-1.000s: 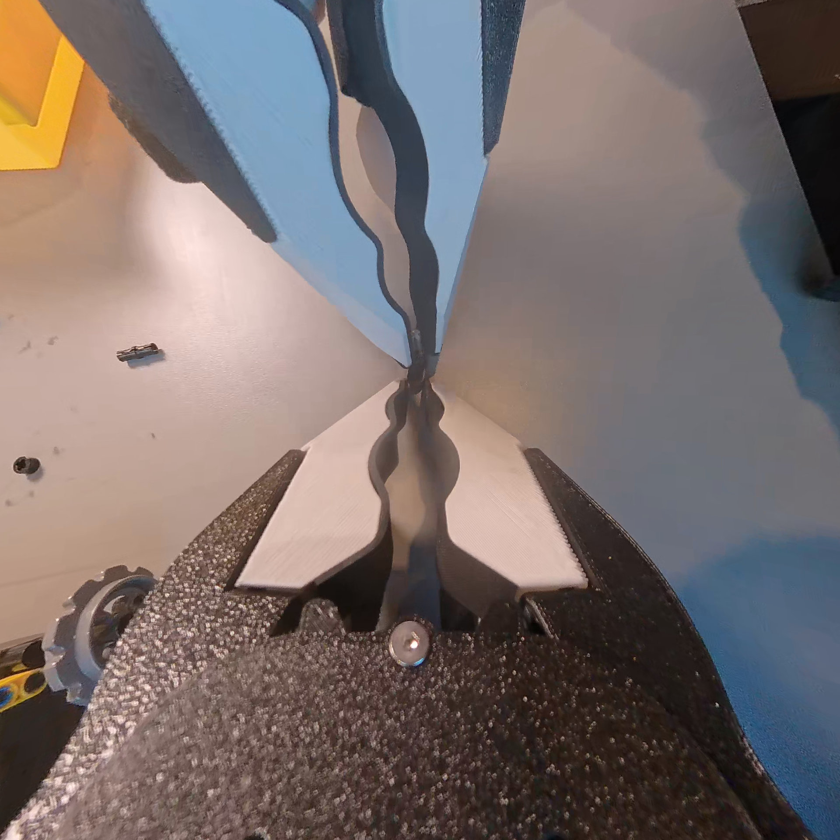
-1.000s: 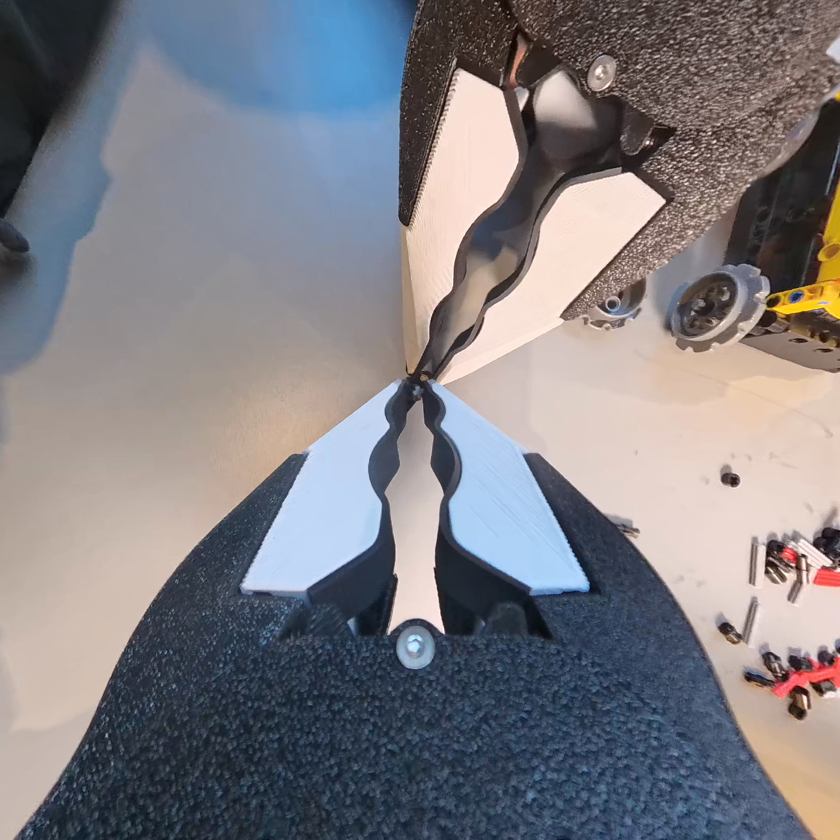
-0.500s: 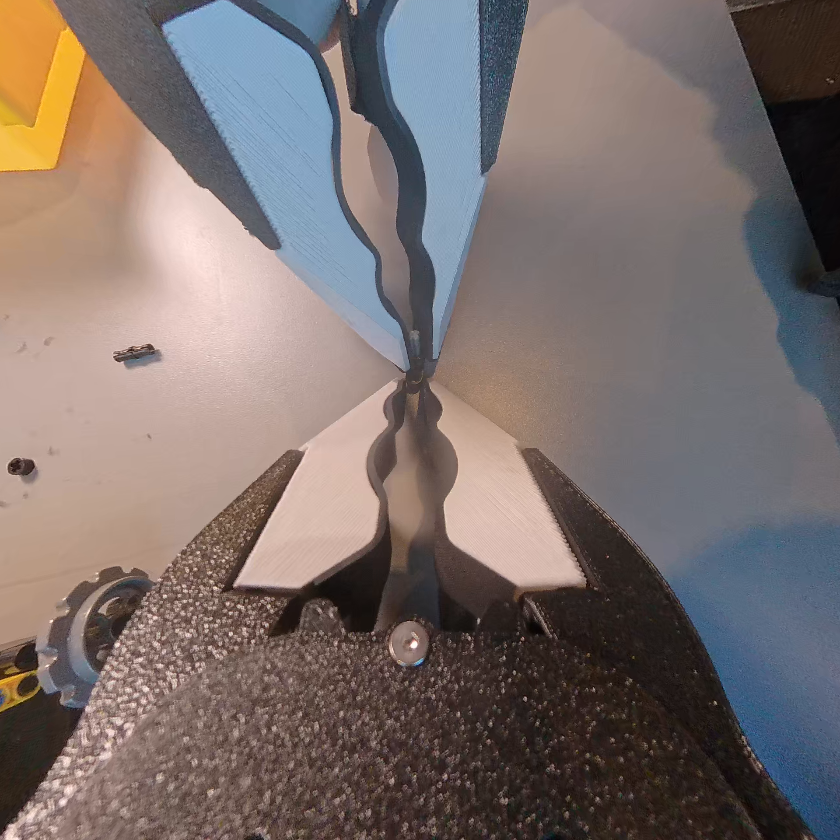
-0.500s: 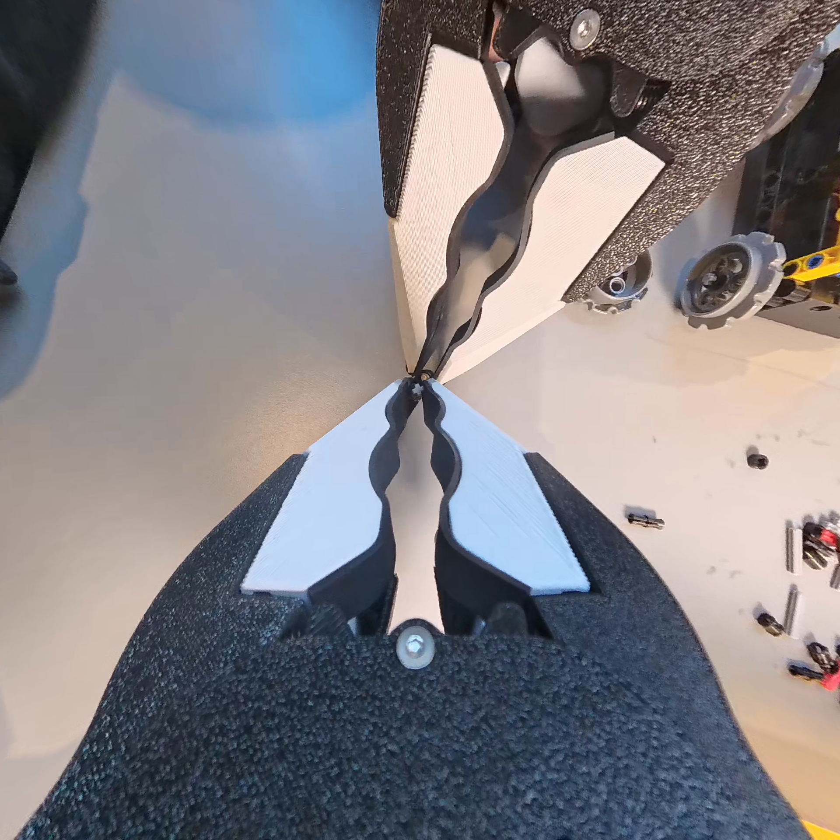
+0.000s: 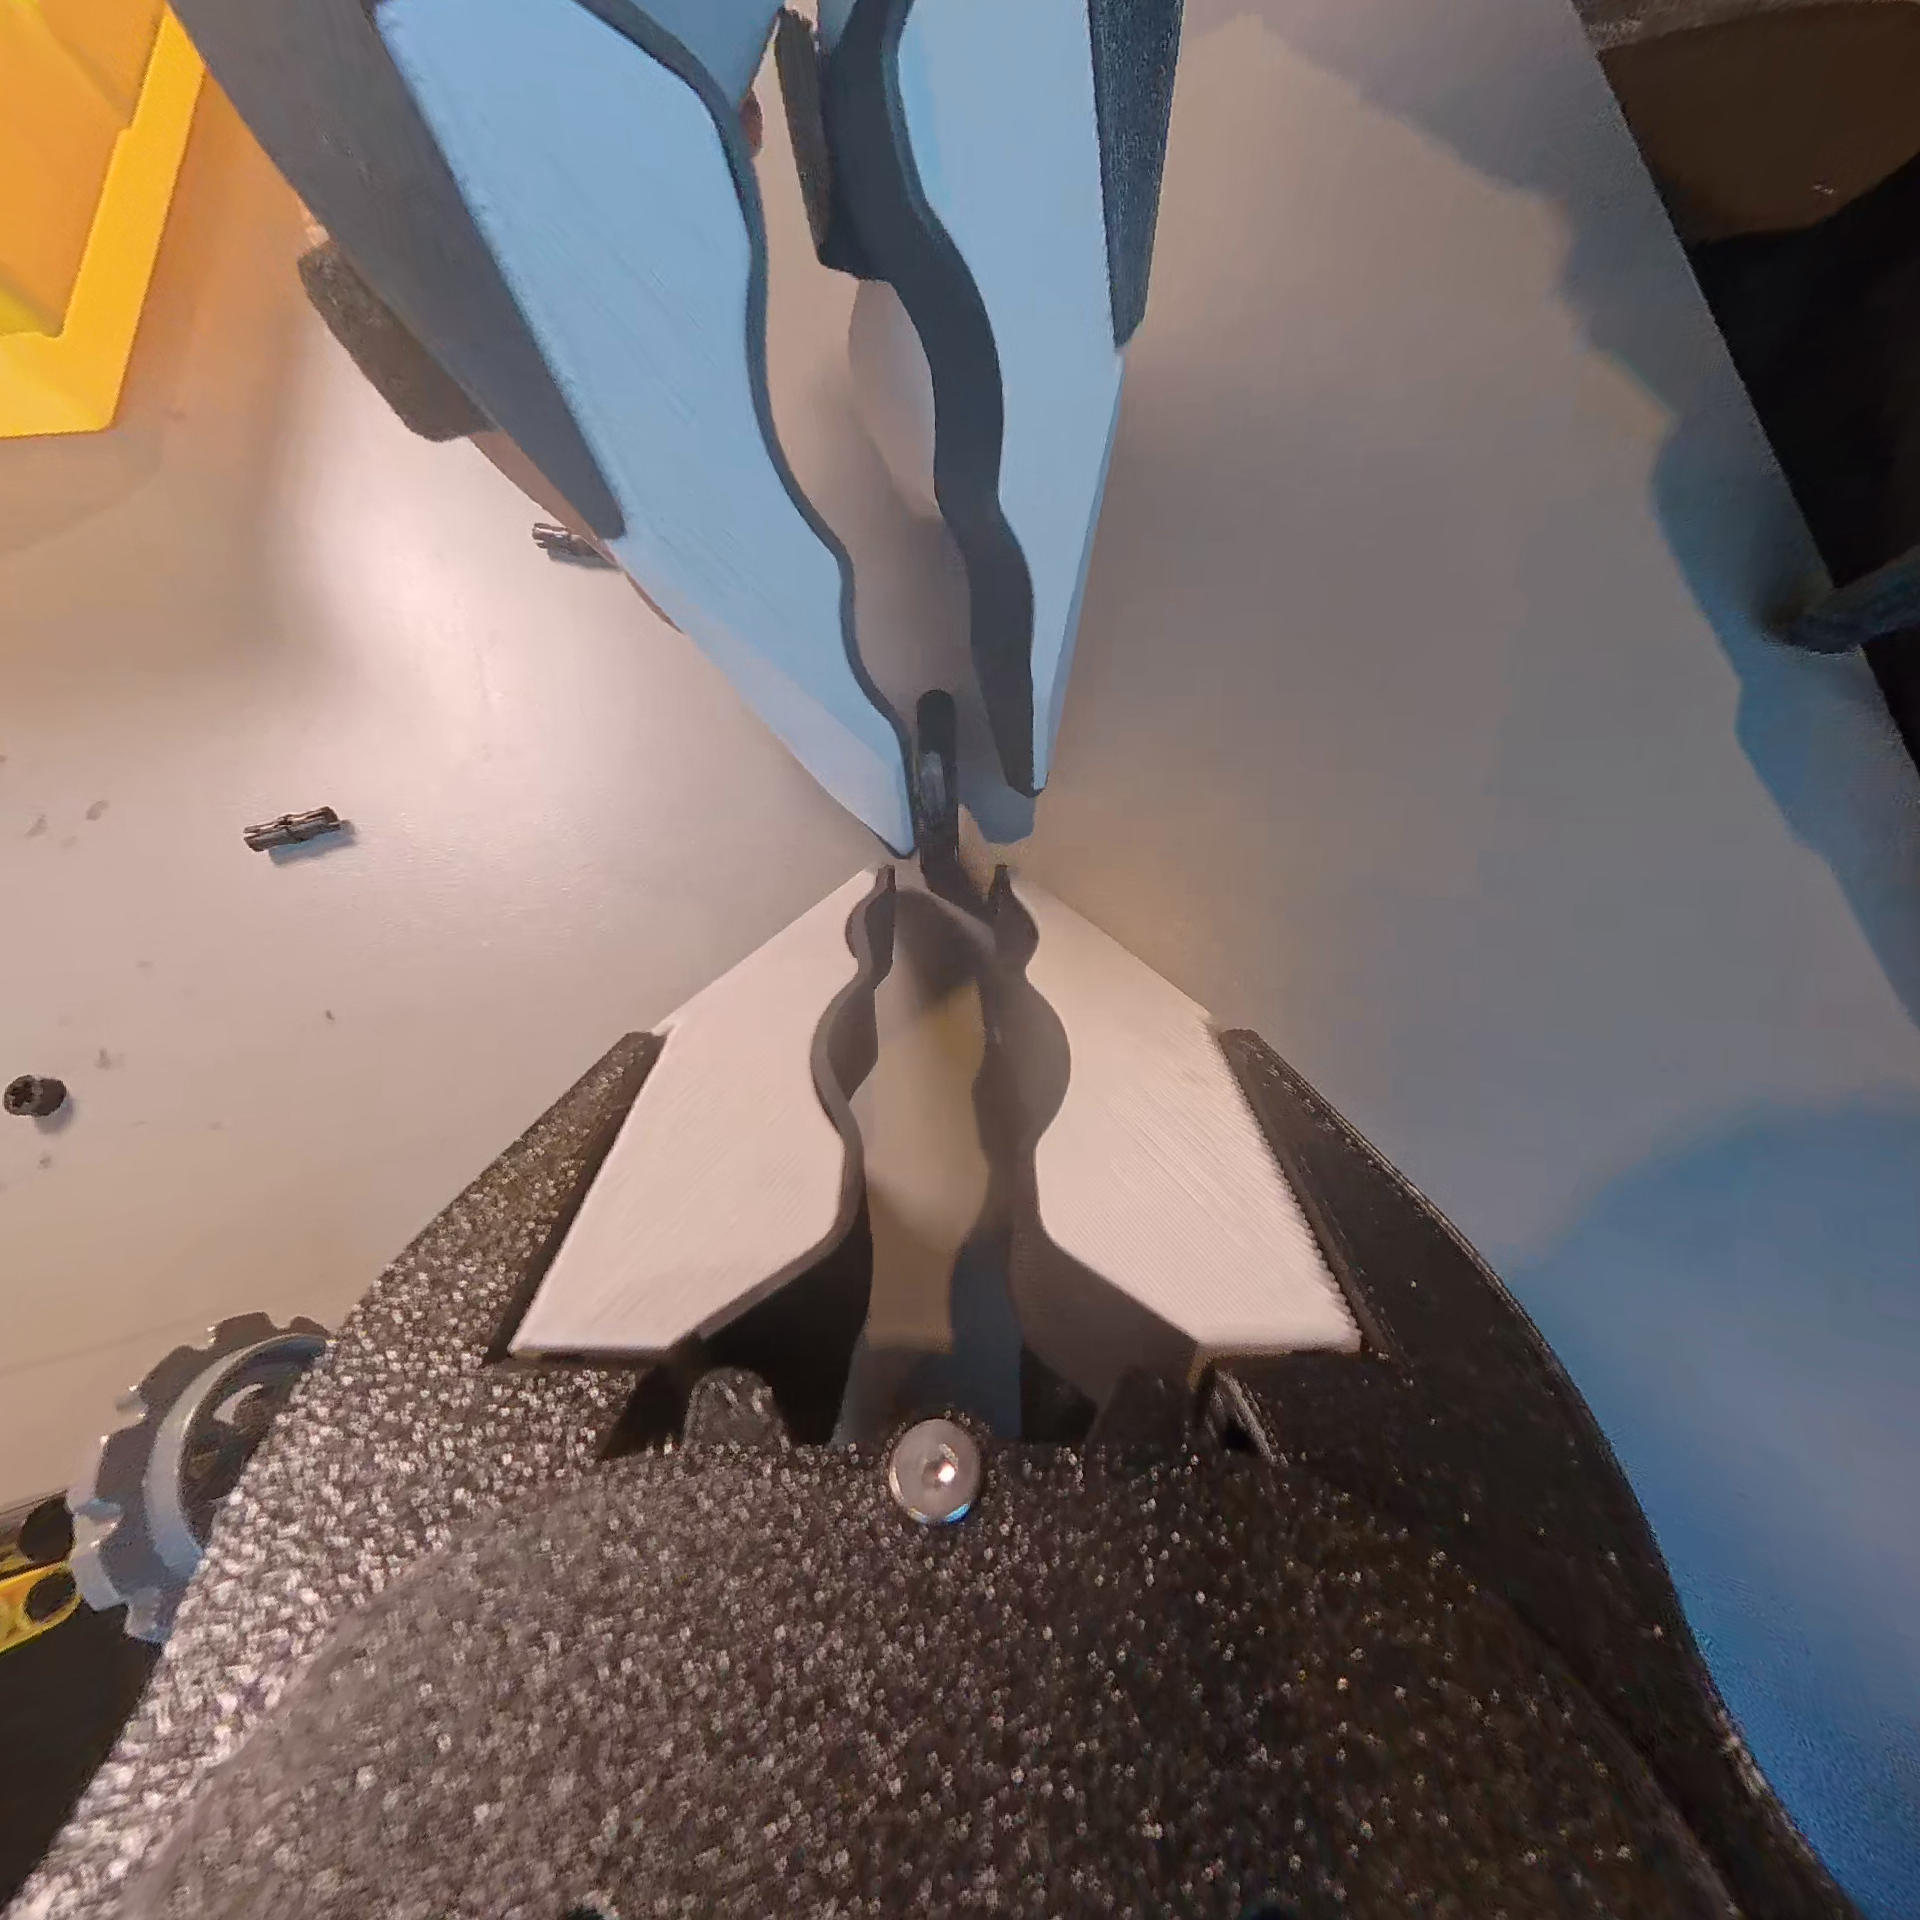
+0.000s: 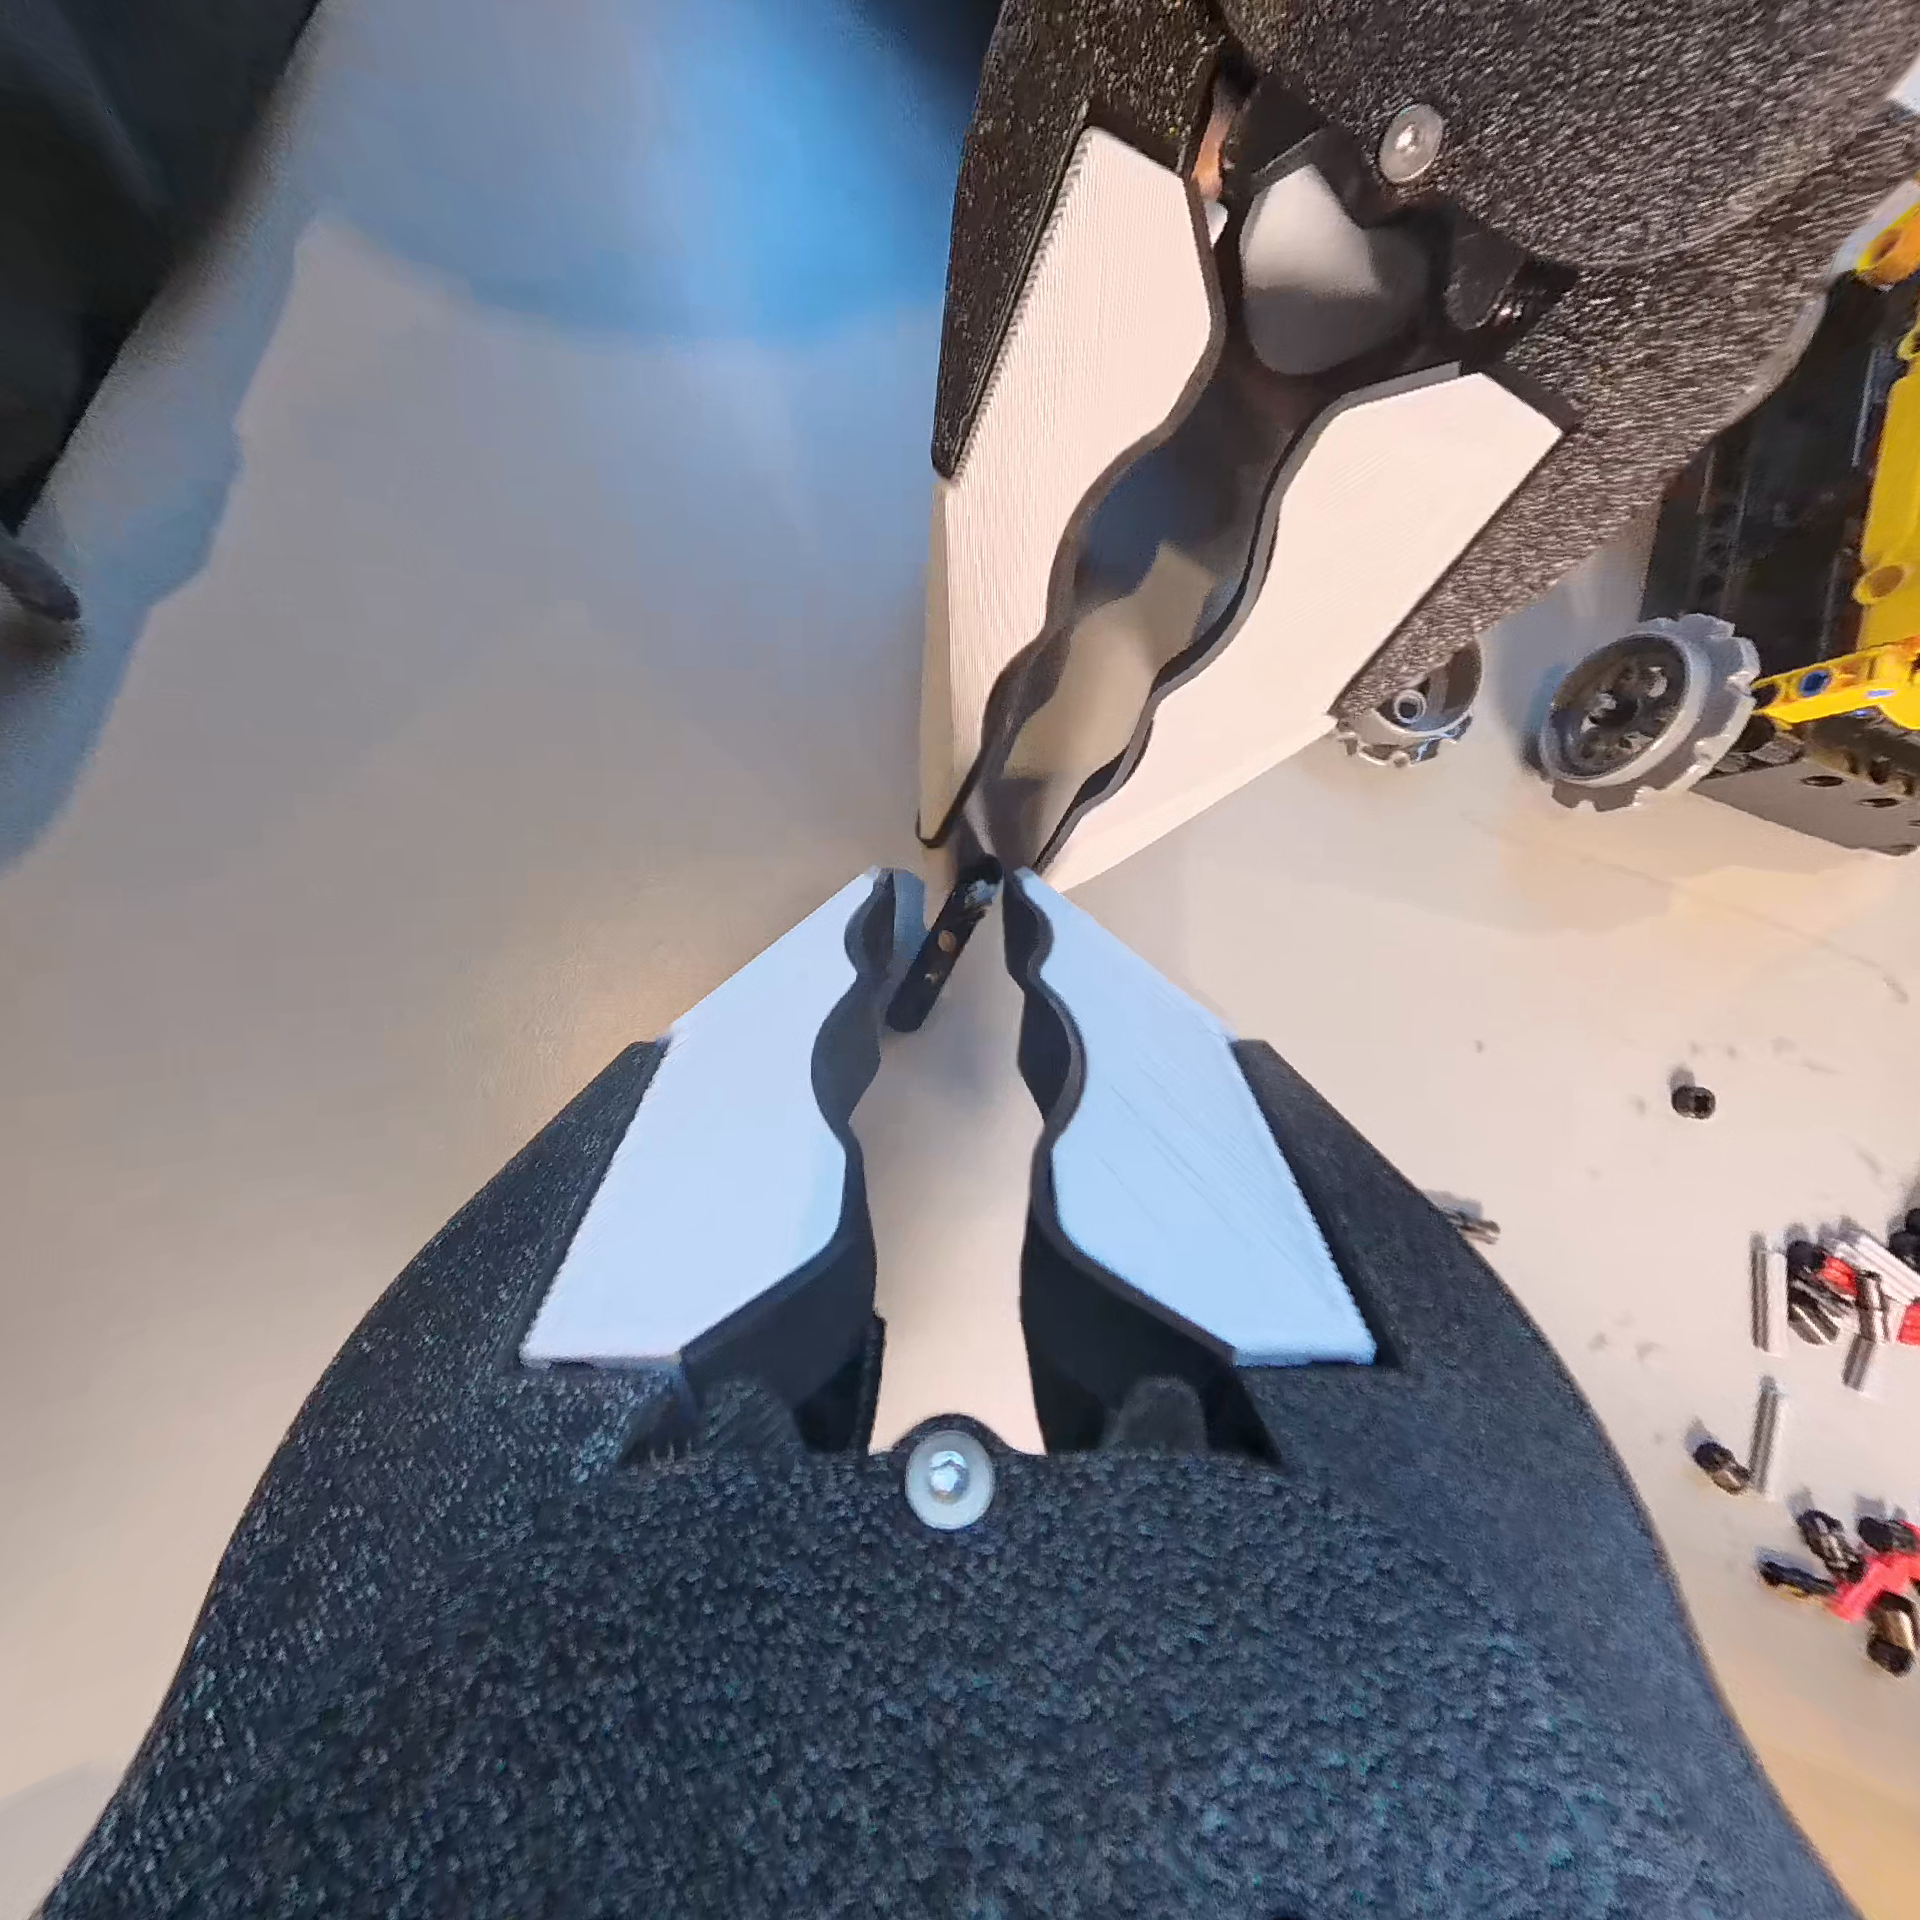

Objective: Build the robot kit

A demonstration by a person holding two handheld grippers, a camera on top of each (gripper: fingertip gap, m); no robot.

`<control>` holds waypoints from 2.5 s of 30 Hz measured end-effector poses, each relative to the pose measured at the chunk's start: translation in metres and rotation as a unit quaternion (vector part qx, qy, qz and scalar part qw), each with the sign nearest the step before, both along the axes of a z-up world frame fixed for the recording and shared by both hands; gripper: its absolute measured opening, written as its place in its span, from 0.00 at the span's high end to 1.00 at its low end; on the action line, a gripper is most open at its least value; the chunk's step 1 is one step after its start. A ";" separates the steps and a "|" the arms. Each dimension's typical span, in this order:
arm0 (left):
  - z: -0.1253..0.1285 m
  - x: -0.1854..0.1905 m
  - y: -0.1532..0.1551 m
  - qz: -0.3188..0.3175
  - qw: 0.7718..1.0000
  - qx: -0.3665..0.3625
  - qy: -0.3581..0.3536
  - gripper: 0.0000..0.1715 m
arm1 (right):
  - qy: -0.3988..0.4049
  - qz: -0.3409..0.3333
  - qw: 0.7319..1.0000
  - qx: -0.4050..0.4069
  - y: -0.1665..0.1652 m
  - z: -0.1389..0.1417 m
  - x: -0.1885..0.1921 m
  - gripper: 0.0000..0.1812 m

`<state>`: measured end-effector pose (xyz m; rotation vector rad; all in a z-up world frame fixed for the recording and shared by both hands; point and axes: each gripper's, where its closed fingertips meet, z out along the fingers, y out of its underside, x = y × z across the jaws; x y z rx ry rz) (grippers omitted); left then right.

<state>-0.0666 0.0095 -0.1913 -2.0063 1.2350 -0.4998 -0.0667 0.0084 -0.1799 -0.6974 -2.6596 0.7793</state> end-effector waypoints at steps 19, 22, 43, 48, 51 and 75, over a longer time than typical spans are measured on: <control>0.008 0.000 0.010 0.040 0.994 0.094 0.039 0.97 | 0.047 -0.100 0.993 -0.039 0.012 0.007 -0.002 0.92; 0.018 -0.003 0.012 0.054 0.991 0.120 0.028 0.97 | 0.082 -0.120 0.988 -0.041 0.017 0.016 -0.007 0.92; 0.022 0.002 0.008 0.038 0.993 0.115 0.010 0.97 | 0.085 -0.050 0.995 -0.031 0.003 0.023 -0.005 0.96; 0.034 -0.008 0.018 0.082 0.990 0.112 -0.024 0.97 | 0.145 -0.119 0.981 -0.052 0.014 0.036 -0.016 0.97; 0.041 -0.013 0.025 0.108 0.986 0.124 -0.032 0.97 | 0.188 -0.176 0.964 -0.063 0.021 0.044 -0.022 0.97; 0.062 -0.022 0.034 0.143 0.969 0.197 -0.027 0.97 | 0.270 -0.263 0.925 -0.046 0.030 0.066 -0.031 0.97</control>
